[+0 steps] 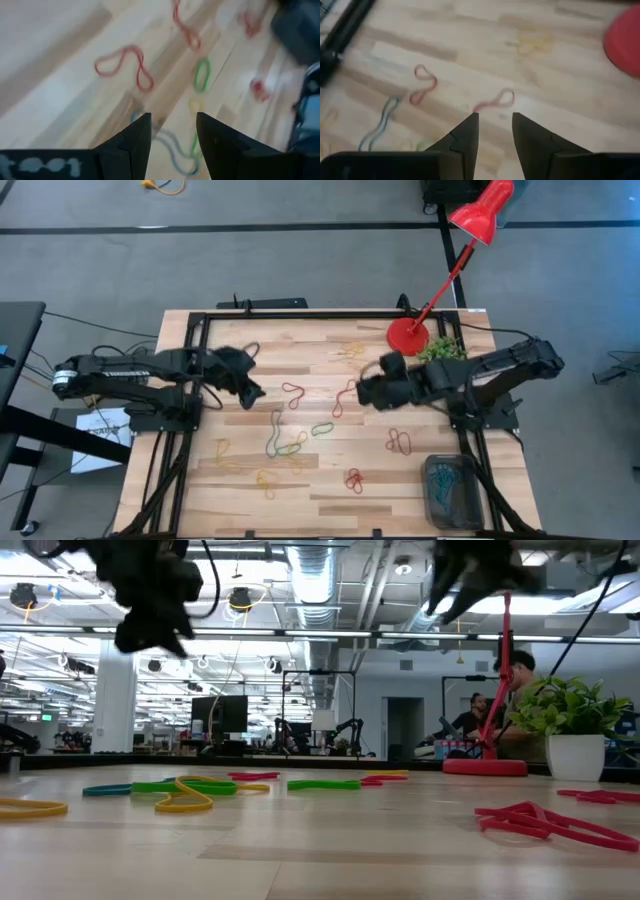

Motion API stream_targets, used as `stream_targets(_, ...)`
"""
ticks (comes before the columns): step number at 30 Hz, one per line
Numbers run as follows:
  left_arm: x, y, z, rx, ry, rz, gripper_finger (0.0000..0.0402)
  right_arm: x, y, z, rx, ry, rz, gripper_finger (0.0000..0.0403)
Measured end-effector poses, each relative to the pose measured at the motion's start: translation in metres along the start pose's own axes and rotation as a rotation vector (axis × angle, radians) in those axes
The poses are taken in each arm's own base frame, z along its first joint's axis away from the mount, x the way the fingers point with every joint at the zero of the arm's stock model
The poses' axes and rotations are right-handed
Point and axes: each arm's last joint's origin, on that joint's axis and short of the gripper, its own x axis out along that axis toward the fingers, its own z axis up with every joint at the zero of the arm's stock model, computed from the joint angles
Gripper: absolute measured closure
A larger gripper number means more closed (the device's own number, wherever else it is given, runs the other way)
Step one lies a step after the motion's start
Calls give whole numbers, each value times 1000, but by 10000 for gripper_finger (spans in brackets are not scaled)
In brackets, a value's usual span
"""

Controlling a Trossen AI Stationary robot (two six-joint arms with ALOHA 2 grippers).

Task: Pick and place items into bin
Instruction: Put the blue rubber band into the black bin

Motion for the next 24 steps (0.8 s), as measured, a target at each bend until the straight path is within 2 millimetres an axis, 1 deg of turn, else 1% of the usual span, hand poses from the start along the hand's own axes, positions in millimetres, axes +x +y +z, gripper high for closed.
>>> stream_targets(2,11,1,-11,25,31,15,255,7,2,14,-1,-35,29,292)
stream_targets(7,43,0,-32,92,47,20,255,20,7,47,-41,-141,116,292)
stream_targets(9,52,1,-37,142,40,68,255,23,8,56,-72,-160,151,292)
stream_targets(11,61,2,-41,200,38,162,255,25,9,63,-98,-170,185,292)
stream_targets(14,73,3,-43,255,30,234,255,28,8,70,-126,-170,203,292)
stream_targets(19,101,-2,-46,319,56,199,255,30,5,74,-140,-166,200,292)
stream_targets(24,126,4,-57,332,146,246,255,31,3,74,-145,-153,191,292)
